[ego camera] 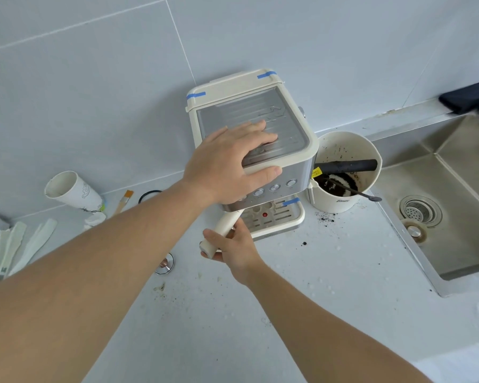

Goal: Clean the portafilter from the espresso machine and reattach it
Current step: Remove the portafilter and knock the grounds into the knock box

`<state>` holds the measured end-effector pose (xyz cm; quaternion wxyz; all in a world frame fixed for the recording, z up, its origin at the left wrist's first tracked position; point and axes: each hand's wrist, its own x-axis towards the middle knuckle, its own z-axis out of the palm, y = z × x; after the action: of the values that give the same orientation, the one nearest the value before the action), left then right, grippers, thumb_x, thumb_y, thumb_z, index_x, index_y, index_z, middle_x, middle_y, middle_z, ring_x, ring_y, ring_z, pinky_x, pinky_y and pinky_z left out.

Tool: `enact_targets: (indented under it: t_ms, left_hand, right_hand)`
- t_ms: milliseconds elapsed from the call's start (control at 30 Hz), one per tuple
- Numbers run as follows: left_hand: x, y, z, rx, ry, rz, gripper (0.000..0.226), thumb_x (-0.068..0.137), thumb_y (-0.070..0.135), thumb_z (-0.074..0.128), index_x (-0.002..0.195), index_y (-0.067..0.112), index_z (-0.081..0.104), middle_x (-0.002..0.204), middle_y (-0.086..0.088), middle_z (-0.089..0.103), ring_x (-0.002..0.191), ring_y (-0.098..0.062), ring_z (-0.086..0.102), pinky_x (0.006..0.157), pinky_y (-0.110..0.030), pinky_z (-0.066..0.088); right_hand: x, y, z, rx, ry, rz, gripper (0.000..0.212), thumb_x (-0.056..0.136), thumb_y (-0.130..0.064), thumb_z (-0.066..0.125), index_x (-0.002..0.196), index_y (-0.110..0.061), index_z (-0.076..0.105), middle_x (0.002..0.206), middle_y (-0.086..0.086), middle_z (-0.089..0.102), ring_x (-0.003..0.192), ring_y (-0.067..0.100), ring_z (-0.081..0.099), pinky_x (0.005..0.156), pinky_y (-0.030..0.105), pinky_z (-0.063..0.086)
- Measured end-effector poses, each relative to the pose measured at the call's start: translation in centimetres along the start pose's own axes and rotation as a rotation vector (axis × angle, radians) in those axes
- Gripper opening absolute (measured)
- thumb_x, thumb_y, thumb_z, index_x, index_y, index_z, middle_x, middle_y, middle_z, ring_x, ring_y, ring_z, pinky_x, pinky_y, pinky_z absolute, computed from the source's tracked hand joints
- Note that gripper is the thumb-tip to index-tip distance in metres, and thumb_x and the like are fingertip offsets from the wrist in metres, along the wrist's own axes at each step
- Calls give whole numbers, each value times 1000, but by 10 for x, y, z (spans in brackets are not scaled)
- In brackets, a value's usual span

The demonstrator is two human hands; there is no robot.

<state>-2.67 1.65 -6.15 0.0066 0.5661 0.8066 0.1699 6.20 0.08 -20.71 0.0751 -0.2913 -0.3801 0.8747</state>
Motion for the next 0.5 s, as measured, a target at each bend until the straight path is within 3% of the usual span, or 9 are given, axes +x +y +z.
enact_targets:
  t_ms: [367,500]
  left_hand:
    - [0,0,0,12,3,5,59,83,63,54,137,42,48,155,14,39,144,-4,30,118,-34,15]
    - [0,-1,0,14,4,8,59,83,63,55,137,41,49,155,14,38,144,-4,30,118,-33,15]
  right_hand:
    - [15,13,5,69,70,46,45,82,-5,74,119,-12,50,105,14,56,95,32,64,80,50,59]
    - [6,22,-5,103,45,108,37,83,-2,72,110,-15,51,104,16,54,88,32,65,78,48,60]
